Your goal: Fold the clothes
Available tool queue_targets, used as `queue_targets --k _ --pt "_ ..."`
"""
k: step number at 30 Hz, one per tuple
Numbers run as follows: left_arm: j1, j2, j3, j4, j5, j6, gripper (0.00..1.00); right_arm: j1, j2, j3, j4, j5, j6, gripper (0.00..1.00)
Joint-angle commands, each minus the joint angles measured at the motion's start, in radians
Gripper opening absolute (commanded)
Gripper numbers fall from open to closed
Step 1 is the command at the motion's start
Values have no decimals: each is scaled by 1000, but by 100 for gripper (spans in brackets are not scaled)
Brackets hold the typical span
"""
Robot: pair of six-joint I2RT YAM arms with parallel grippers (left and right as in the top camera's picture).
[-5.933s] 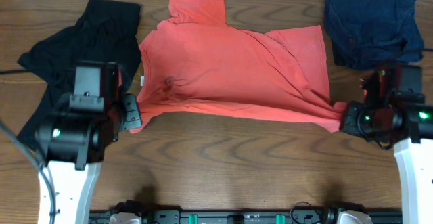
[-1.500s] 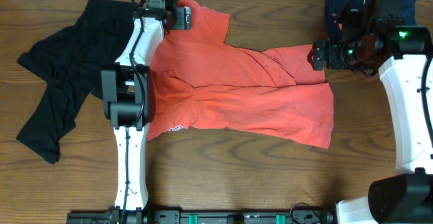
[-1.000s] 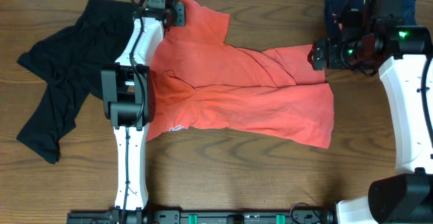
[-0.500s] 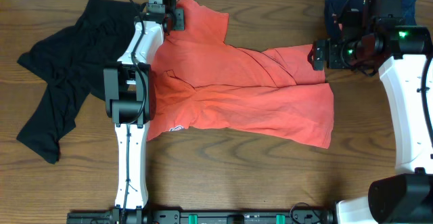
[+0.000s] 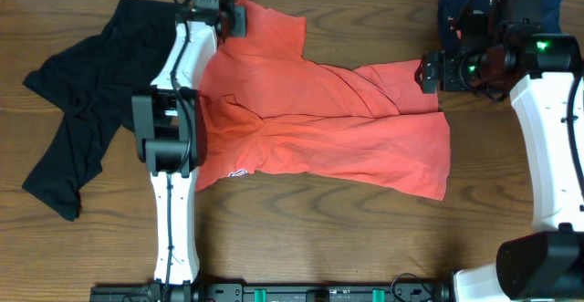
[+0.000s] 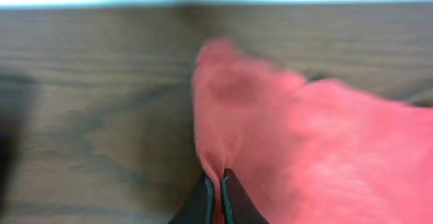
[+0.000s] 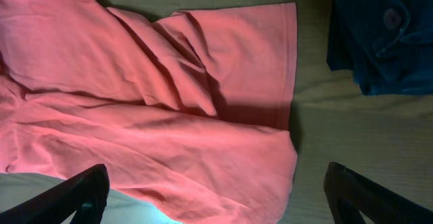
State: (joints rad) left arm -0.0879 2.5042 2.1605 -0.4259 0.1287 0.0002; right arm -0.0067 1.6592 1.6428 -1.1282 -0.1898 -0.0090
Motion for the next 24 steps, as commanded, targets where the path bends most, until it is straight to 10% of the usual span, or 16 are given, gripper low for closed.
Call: queue_targets --k 1,21,23,24 --pt "3 -101 17 -49 3 -4 6 15 36 11 2 1 -7 99" --pt "-37 -120 17 -777 3 1 6 17 61 10 -1 -2 -7 99" --pt "-48 -120 17 -811 3 8 17 16 61 10 -1 -2 -7 99" --pt "-52 -120 17 -825 3 8 39 16 61 10 -2 -2 -7 99"
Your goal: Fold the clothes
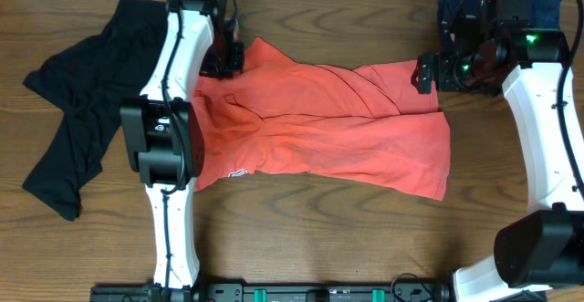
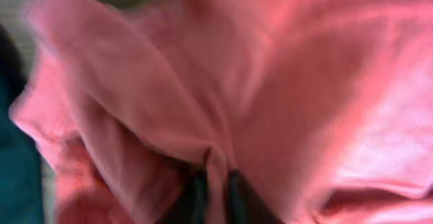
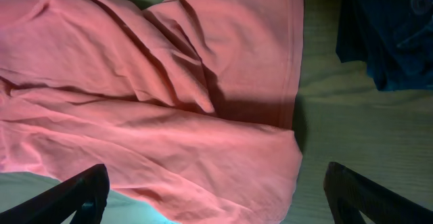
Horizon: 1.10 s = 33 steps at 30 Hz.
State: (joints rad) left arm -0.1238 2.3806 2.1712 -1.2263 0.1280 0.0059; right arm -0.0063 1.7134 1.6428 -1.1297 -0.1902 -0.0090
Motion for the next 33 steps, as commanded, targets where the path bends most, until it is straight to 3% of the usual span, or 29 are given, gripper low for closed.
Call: queue_targets --k 1,2,5,10,21,33 --pt "-19 3 6 -33 3 2 48 16 7 10 0 -2 -7 99" --pt "-24 3 6 -49 3 3 60 16 7 10 0 -2 -7 99" --pt "-25 3 7 -76 3 25 69 16 7 10 0 -2 -7 99" --pt "-23 -10 8 -35 2 29 70 16 7 10 3 -2 -7 99" --pt "-2 19 8 342 -24 27 71 16 7 10 0 -1 -7 99" --pt "72 84 6 382 24 -14 71 16 7 10 -4 -1 -7 99"
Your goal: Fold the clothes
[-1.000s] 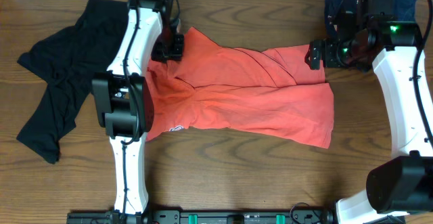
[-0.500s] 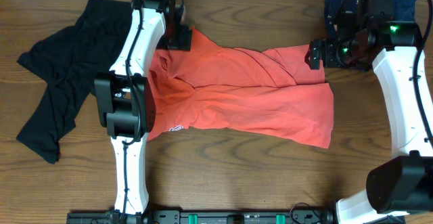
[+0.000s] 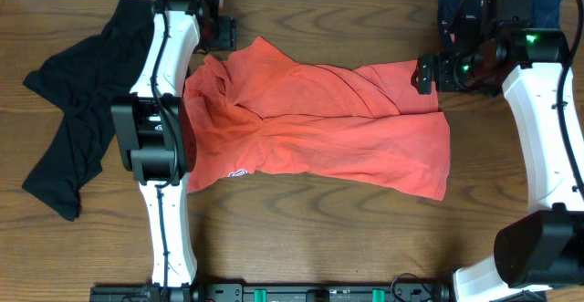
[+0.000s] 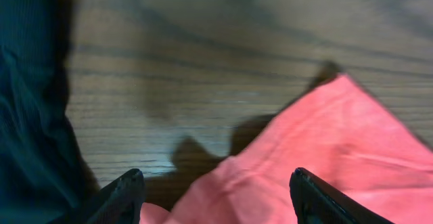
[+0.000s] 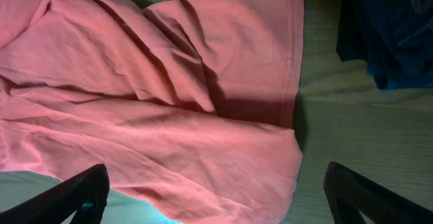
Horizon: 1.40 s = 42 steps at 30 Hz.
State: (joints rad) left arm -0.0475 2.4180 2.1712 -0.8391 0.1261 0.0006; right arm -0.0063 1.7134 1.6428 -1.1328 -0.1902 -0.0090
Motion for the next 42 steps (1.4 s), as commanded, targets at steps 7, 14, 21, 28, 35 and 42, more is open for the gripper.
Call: queue_targets --k 7,14,21,28,35,42 --pt "-9 88 6 11 58 8 71 16 7 10 -1 -1 -7 99" --pt "-9 115 6 15 76 37 70 16 7 10 0 -1 -7 99" --pt "-10 128 3 21 128 52 61 16 7 10 2 -1 -7 99" --pt "-11 128 -6 37 129 52 36 16 7 10 6 -1 -7 99" --pt "-11 128 -26 45 129 52 29 16 7 10 5 -1 -7 99" --pt "-11 128 -49 57 129 52 15 16 7 10 5 -1 -7 99"
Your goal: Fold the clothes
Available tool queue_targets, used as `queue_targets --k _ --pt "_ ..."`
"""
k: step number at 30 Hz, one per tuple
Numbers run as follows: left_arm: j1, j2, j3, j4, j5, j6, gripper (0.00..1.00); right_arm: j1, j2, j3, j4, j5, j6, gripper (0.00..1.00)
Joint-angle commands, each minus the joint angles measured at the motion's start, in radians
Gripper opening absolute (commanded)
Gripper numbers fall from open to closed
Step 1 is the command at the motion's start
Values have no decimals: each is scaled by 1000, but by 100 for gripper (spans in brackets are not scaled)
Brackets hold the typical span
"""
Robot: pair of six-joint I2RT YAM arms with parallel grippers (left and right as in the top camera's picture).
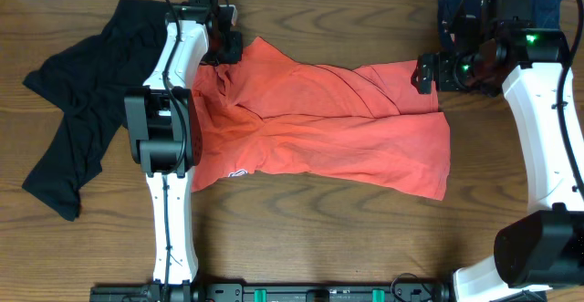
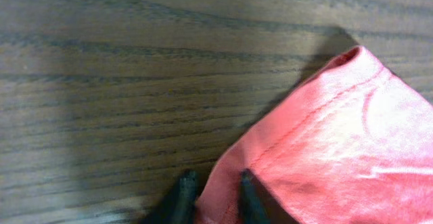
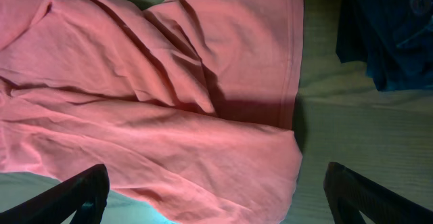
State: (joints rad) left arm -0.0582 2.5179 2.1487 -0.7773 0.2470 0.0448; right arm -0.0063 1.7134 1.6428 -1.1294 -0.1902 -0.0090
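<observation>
A coral-red shirt (image 1: pixel 319 129) lies spread across the middle of the wooden table, with creases round its far side. My left gripper (image 1: pixel 224 46) sits at the shirt's far left corner. In the left wrist view the gripper (image 2: pixel 215 198) has its two fingers close together, pinching the stitched hem of the red cloth (image 2: pixel 325 136) between them. My right gripper (image 1: pixel 425 72) hovers at the shirt's far right sleeve (image 3: pixel 257 41). In the right wrist view this gripper (image 3: pixel 216 190) stands wide open above the cloth and holds nothing.
A black garment (image 1: pixel 82 110) lies crumpled at the left of the table, right beside the left arm. A dark blue garment (image 1: pixel 456 10) with a button (image 3: pixel 389 34) sits at the far right corner behind the right gripper. Bare wood (image 1: pixel 319 238) runs along the near side.
My left gripper was wide open over bare wood beside the shirt's corner. It is now down on the corner with its fingers closed on the hem. The right arm has not moved.
My left gripper first held a pinch of red cloth at the far edge. It then held it lower over the shirt. After that it stood open just off the shirt's far left corner. Now it grips that corner's hem. The right gripper stayed open throughout.
</observation>
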Motion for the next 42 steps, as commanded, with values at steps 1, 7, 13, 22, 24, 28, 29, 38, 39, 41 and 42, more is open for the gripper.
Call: queue_targets --k 1,7,13,22,24,28,29,38,39,41,42 --pt "0 28 -27 -3 7 8 6 16 7 10 2 -1 -7 99" --pt "0 -2 -8 -9 3 8 6 16 7 10 16 -1 -7 99" --pt "1 -143 0 -21 3 7 6 16 8 10 62 -1 -7 99" --pt "0 -341 0 -105 3 -5 6 16 119 10 245 7 -26 99" --pt "0 -363 0 -128 3 -5 6 16 180 10 291 10 -26 99" --pt "0 -369 0 -164 3 -4 6 16 287 10 378 10 -26 95" --pt "0 -365 0 -173 3 -4 6 16 317 10 406 10 -26 93" --pt "0 -363 0 -194 3 -4 6 16 472 10 575 111 24 83" --pt "0 -363 0 -195 3 -4 6 16 481 10 583 120 24 82" --pt "0 -363 0 -195 3 -4 6 16 498 10 598 144 29 80" --pt "0 -363 0 -195 3 -4 6 14 502 10 600 155 34 79"
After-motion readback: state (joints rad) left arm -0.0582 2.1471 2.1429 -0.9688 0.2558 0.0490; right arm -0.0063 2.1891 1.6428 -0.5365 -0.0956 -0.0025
